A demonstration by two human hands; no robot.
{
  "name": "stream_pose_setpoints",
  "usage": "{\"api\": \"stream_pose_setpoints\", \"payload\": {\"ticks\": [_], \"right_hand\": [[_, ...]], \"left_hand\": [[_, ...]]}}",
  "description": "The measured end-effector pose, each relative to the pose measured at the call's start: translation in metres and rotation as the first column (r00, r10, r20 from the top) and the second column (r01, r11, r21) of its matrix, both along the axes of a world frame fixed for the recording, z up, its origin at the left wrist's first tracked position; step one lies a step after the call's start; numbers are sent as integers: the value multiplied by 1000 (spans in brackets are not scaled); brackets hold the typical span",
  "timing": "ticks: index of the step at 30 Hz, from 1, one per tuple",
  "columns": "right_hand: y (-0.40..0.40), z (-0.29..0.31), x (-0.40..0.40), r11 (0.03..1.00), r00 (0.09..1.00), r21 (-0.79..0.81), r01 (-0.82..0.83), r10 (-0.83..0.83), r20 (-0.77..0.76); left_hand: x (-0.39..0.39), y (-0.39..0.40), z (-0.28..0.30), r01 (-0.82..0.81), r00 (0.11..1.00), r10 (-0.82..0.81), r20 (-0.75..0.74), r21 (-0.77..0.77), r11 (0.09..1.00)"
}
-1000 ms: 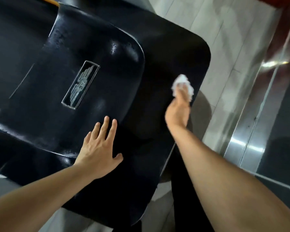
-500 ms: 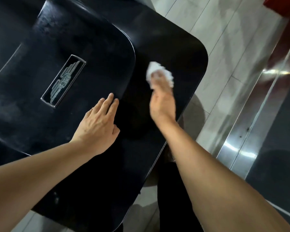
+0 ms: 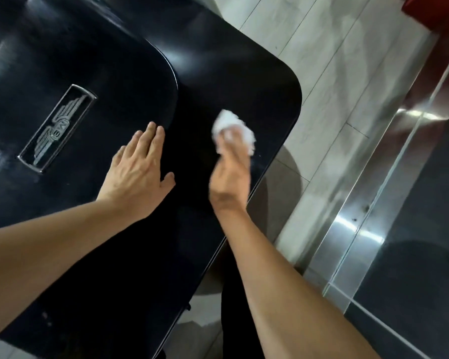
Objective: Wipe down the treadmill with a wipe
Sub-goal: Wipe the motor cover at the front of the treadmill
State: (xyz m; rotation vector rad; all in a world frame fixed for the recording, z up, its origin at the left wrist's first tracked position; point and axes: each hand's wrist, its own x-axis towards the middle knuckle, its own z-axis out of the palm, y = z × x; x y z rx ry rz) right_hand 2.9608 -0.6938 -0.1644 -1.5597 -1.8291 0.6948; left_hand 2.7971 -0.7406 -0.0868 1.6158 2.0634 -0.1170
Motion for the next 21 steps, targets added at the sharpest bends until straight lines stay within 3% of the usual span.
{"api": "stream_pose_setpoints", "payload": {"ticks": [2,5,6,8,11,13,14,15,17,19,21], "right_hand": [[0,-7,26,940,944,-117,319,-326,-44],[9,-1,33,885,902,-211,414,-430,-36],[13,2,29,920,933,-175,350,-358,-21],[23,7,13,998,999,-51,32,-34,-31],[33,18,-22,897,898,49,-440,440,23],[48,16,-29,808,811,89,-583,572,119],[58,15,-24,811,816,107,-576,562,131],[70,16,-14,864,871,115,-490,478,115],[93,12,17,989,989,55,-134,130,70],[100,8,39,987,987,-91,135,-126,97],[102,6,31,967,971,-134,217,-199,130]], "left_hand": [[1,5,-2,-5,1000,5,-1,-12,1000],[3,5,-5,-25,999,25,25,-22,999],[2,4,-4,-28,999,29,30,-24,999],[3,2,-4,-34,999,34,35,-16,999],[4,1,-6,-56,997,56,53,-8,998],[4,1,-7,-65,997,65,52,-9,998],[4,1,-7,-70,996,71,53,-13,997],[5,1,-7,-76,995,77,59,-16,997],[5,1,-7,-80,994,81,70,-21,997],[4,0,-10,-78,995,79,67,-12,997],[3,-2,-12,-81,994,81,76,-3,997]]}}
